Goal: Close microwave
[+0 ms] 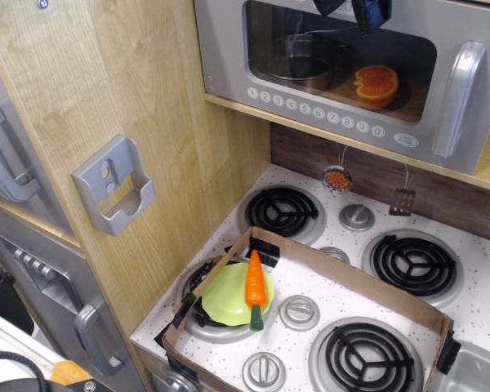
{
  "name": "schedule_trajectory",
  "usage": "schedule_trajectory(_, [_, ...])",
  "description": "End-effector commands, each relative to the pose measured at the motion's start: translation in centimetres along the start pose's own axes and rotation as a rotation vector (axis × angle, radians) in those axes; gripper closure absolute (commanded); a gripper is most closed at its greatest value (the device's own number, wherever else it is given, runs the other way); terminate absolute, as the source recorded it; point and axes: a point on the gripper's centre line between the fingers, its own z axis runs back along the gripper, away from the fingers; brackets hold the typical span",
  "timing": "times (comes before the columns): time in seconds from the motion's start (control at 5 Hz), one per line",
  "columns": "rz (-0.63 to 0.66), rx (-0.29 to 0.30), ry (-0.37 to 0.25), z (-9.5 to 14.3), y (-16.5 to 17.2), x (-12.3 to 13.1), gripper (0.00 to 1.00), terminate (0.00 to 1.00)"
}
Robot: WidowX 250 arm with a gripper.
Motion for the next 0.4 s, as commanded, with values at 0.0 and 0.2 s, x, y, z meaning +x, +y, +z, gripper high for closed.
schedule_trajectory(0.0, [-0.022, 0.029, -0.06, 2.29, -0.12, 1.43, 0.0, 0.0])
schedule_trajectory(0.2, [-0.022, 0.029, -0.06, 2.29, -0.12, 1.43, 0.0, 1.0])
